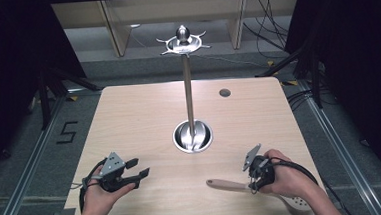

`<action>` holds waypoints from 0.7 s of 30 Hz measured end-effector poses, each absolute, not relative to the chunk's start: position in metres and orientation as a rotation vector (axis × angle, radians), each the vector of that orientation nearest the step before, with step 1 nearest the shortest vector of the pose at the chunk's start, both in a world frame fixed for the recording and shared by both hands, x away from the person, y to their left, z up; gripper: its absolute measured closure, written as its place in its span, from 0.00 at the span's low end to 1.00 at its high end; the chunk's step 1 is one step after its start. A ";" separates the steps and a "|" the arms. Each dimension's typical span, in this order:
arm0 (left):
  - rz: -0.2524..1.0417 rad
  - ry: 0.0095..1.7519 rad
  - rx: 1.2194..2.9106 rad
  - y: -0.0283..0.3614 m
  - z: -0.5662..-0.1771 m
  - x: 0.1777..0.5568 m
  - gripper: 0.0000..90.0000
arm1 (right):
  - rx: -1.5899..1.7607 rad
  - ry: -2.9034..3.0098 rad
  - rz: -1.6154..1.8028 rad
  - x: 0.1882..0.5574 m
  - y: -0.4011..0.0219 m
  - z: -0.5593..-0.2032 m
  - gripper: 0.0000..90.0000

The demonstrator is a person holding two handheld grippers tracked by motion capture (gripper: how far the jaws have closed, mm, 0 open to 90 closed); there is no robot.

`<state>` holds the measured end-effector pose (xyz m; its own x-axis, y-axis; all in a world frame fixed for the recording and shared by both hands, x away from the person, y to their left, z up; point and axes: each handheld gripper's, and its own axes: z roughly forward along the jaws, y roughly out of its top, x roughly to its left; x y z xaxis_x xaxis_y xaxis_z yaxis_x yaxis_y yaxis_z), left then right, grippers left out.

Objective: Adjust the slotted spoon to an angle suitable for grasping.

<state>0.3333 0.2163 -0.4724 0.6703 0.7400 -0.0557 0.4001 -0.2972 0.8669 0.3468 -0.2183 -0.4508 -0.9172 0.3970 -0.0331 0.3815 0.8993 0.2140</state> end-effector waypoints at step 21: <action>0.443 0.894 1.917 0.216 -0.473 0.333 0.47 | 0.299 3.099 0.078 0.357 -0.185 -0.471 0.83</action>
